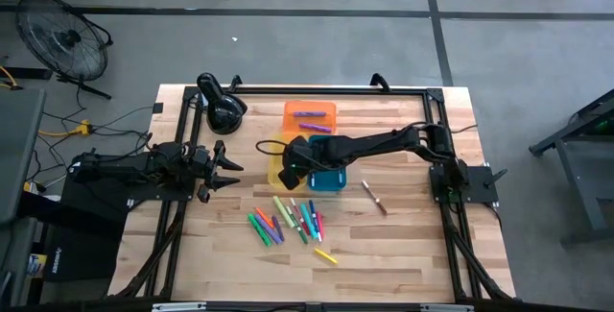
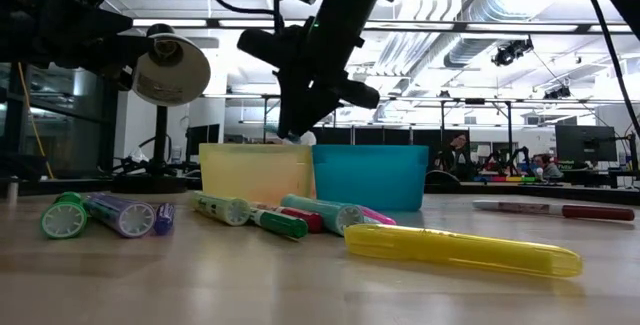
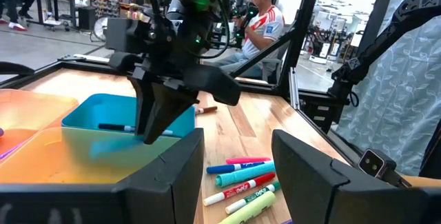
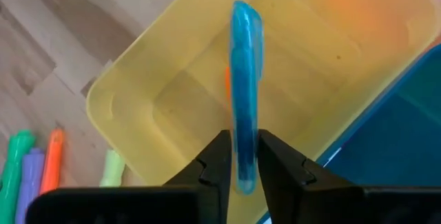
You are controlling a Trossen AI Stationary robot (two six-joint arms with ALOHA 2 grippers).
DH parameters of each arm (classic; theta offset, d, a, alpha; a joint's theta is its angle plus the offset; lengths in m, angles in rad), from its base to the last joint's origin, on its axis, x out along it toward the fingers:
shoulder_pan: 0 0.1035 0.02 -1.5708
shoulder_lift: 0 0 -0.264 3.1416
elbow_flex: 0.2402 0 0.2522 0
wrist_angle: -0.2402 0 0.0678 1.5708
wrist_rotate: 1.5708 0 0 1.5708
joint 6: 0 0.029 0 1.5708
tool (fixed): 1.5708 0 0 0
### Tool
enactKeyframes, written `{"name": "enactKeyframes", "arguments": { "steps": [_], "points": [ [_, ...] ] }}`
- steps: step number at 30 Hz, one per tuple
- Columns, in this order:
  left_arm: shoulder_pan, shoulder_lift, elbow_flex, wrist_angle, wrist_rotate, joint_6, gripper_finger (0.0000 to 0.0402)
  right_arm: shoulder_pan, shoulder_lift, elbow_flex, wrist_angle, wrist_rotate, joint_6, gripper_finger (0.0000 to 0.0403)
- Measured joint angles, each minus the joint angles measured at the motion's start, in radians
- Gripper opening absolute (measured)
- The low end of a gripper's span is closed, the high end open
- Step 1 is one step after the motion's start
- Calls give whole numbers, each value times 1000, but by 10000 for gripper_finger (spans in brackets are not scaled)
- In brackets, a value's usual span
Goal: Pick & Place Markers
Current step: Put the blue pen into the yellow bin, then put the brown marker pen into the blue bin
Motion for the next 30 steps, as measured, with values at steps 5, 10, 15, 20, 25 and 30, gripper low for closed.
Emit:
{"name": "enactKeyframes", "arguments": {
  "steps": [5, 10, 15, 20, 25, 30],
  "points": [
    [0, 0, 0, 0, 0, 0, 170, 0, 0, 0, -1, 6, -16, 74],
    [0, 0, 0, 0, 0, 0, 170, 6, 0, 0, -16, 5, -29, 79],
    [0, 0, 0, 0, 0, 0, 170, 28, -2, 0, -15, 4, -48, 79],
    [0, 0, 0, 0, 0, 0, 170, 57, -2, 0, -16, -26, -66, 79],
    [0, 0, 0, 0, 0, 0, 170, 93, -4, 0, -22, -60, -67, 79],
    [0, 0, 0, 0, 0, 0, 170, 134, -21, 1, -51, -84, -64, 79]
  ]
}}
